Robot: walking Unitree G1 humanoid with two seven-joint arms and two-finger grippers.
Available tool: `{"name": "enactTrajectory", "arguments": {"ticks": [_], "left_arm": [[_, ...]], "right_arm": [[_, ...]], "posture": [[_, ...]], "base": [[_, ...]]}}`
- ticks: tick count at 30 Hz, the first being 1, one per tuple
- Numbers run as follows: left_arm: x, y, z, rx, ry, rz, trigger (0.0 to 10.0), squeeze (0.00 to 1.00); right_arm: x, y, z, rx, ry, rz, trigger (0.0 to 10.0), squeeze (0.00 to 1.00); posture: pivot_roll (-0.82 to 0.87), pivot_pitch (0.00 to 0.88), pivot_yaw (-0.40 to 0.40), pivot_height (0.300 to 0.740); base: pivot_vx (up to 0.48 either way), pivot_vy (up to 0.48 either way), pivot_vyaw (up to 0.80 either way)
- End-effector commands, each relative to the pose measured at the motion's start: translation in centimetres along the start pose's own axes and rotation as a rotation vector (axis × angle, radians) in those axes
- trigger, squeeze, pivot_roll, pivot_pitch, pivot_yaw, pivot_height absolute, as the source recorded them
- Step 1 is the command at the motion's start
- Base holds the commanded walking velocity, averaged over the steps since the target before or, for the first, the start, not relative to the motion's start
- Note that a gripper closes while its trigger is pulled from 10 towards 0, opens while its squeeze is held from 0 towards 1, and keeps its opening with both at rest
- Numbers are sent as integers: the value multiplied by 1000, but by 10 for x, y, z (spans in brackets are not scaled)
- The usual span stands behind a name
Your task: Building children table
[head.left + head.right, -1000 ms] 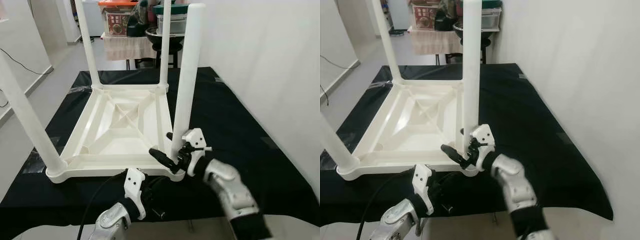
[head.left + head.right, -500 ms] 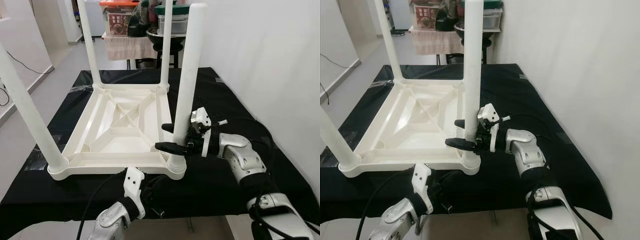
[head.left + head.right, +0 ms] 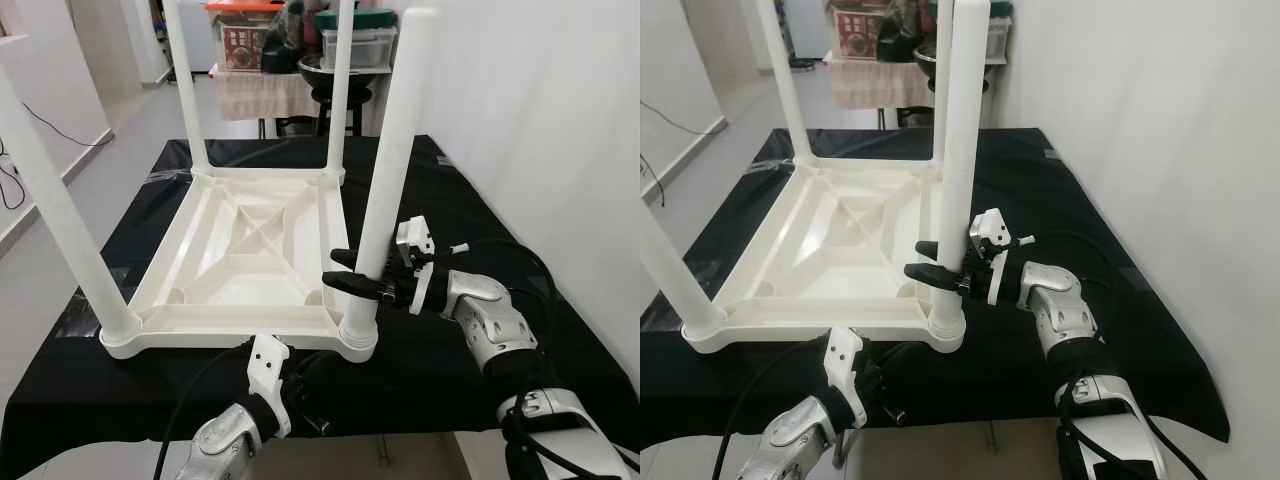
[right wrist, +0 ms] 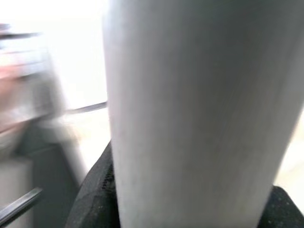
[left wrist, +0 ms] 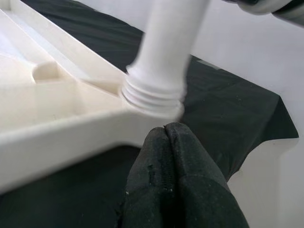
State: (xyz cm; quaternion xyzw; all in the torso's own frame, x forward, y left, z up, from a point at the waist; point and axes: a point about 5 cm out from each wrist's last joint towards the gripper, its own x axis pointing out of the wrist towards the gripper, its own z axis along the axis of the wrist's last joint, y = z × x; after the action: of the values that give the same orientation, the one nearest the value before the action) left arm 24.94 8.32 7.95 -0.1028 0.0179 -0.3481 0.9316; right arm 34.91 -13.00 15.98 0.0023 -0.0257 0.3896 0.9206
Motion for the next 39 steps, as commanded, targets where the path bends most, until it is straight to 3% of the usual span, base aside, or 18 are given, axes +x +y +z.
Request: {"name": "enactTrajectory", "arguments": {"ticks": [1, 2, 3, 5, 7, 9, 15, 16, 17, 19, 20, 25, 26, 28, 29, 32, 35, 39], "left_arm": [[-3, -1, -1, -9, 7, -8, 10000, 0], [-3, -1, 0, -10, 6, -8, 10000, 0], [-3, 0, 0, -9, 8, -7, 10000, 0], [-3, 1, 0, -7, 9, -7, 10000, 0], [-3, 1, 0, -1, 13, -9, 10000, 0], [-2, 0, 0, -5, 10, -8, 10000, 0], [-2, 0, 0, -1, 5, 3, 10000, 0], [-2, 0, 1, -4, 5, 3, 10000, 0], [-1, 0, 1, -7, 5, 2, 10000, 0], [-1, -1, 1, -8, 5, -1, 10000, 0], [-1, -1, 1, -9, 6, -2, 10000, 0], [0, -1, 2, 6, 3, 0, 10000, 0], [0, -3, 4, 57, -3, -6, 10000, 0], [1, -4, 6, 95, -8, -11, 10000, 0], [0, -7, 9, 122, -28, -22, 10000, 0], [-3, -6, 14, 121, -72, -10, 10000, 0], [-9, -10, 20, 171, -120, -18, 10000, 0], [-11, -13, 25, 199, -151, -16, 10000, 0]], "right_arm": [[-22, 4, -48, 34, 182, -430, 0, 0], [-35, 37, -76, 92, 240, -541, 0, 0], [-31, 57, -84, -9, 283, -451, 0, 0], [-27, 70, -89, -91, 305, -363, 0, 0], [-22, 64, -80, -87, 267, -353, 0, 0], [-25, 44, -81, 2, 263, -442, 0, 0], [-22, 46, -78, -11, 258, -465, 0, 0], [-20, 47, -73, -24, 250, -478, 10000, 0], [-18, 47, -68, -37, 231, -475, 10000, 702], [-16, 48, -64, -51, 218, -474, 10000, 702], [-12, 50, -58, -35, 186, -425, 10000, 1000], [2, 46, -39, 65, 111, -202, 10000, 1000], [7, 44, -29, 70, 89, -109, 10000, 165], [10, 43, -22, 68, 76, -51, 10000, 165], [12, 40, -13, 36, 58, 19, 10000, 0], [12, 35, -1, -14, 43, 117, 10000, 0], [9, 25, 0, -114, 131, 275, 10000, 0], [10, 19, 6, -131, 155, 388, 10000, 0]], "posture": [[-3, 0, -42, 740], [4, 0, -42, 740], [6, 0, -41, 740], [-6, 0, -27, 740], [-10, 0, -27, 740], [9, 0, -50, 740], [5, 0, -39, 740], [4, 0, -39, 740], [4, 0, -39, 740], [4, 0, -39, 740], [5, 0, -39, 740], [6, 0, -33, 740], [2, 0, -28, 740], [2, 0, -28, 740], [-1, 0, -23, 740], [0, 0, -22, 740], [9, 0, -30, 740], [14, 0, -35, 740]], "base": [[0, 0, 0], [0, 0, 0], [0, 0, 0], [0, 0, 0], [0, 0, 0], [0, 0, 0], [0, 0, 0], [0, 0, 0], [0, 0, 0], [0, 0, 0], [0, 0, 0], [0, 0, 0], [0, 0, 0], [0, 0, 0], [0, 0, 0], [0, 0, 0], [0, 0, 0], [0, 0, 0]]}}
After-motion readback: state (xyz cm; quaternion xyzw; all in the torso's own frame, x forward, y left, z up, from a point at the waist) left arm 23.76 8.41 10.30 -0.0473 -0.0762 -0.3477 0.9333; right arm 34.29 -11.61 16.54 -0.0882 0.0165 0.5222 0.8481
